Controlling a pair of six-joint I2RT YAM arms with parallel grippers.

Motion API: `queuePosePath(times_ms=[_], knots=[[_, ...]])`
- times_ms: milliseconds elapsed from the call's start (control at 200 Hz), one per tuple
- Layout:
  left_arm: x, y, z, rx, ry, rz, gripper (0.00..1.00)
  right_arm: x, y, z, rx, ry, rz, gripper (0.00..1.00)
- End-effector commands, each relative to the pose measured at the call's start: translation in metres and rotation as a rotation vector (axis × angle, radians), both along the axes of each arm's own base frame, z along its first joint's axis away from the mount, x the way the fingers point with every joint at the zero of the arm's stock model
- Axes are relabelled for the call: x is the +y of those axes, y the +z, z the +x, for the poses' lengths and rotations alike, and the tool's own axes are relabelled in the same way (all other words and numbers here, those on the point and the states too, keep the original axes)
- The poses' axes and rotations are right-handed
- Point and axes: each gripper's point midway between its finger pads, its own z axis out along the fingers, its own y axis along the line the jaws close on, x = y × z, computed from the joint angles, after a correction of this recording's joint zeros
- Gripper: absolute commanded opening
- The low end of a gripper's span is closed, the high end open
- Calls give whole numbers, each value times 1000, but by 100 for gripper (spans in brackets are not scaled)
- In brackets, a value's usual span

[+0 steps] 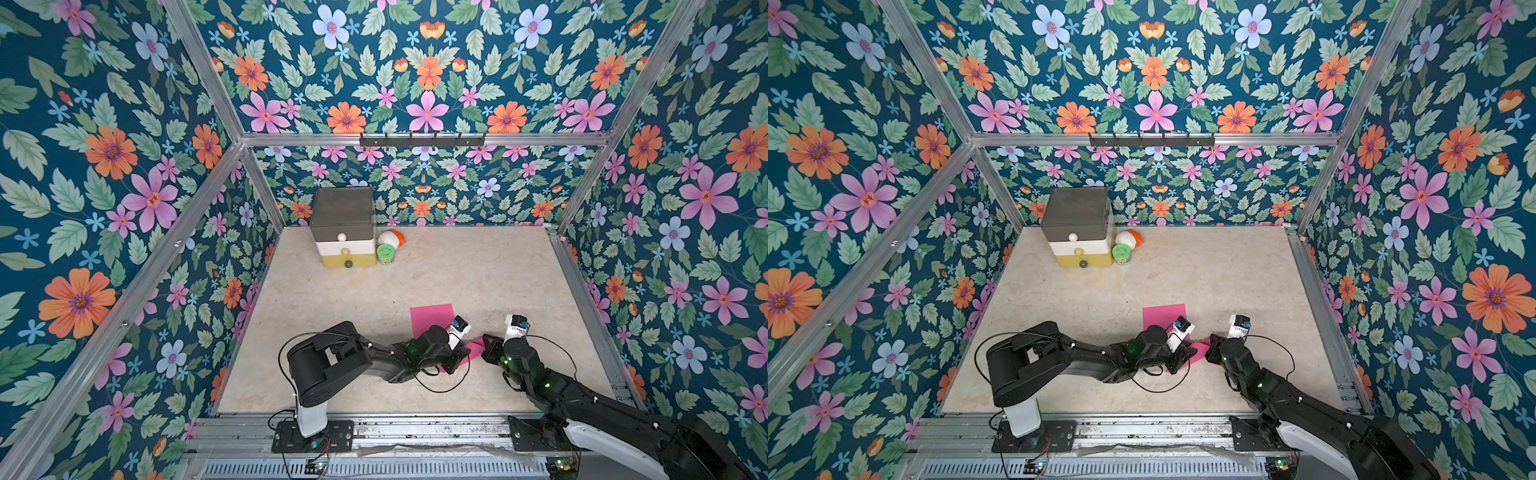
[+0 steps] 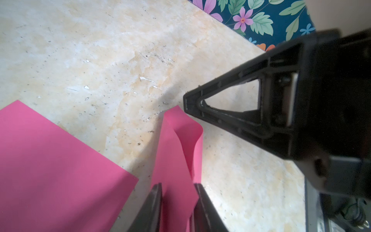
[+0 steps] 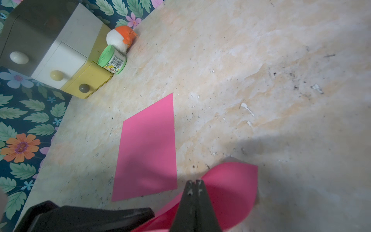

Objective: Fold the square paper diagonally
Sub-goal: Fold the paper at the center of the board.

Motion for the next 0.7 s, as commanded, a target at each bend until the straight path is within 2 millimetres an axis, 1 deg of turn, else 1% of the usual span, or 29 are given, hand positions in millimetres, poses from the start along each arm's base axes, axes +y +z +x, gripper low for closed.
queuePosePath(times_ms=[0, 175, 335, 695], knots=[[0, 0, 1, -3, 0, -2, 32, 12, 7, 0, -19, 55, 32, 0], [-1, 1, 1, -3, -2, -5, 33, 18, 4, -2, -9, 86, 40, 0], [-2, 1, 1, -1, -2, -4, 34, 23, 5, -2, -10, 107, 49, 0], [-4, 0, 1, 2, -5, -5, 35, 23, 3, -5, -7, 115, 62, 0]])
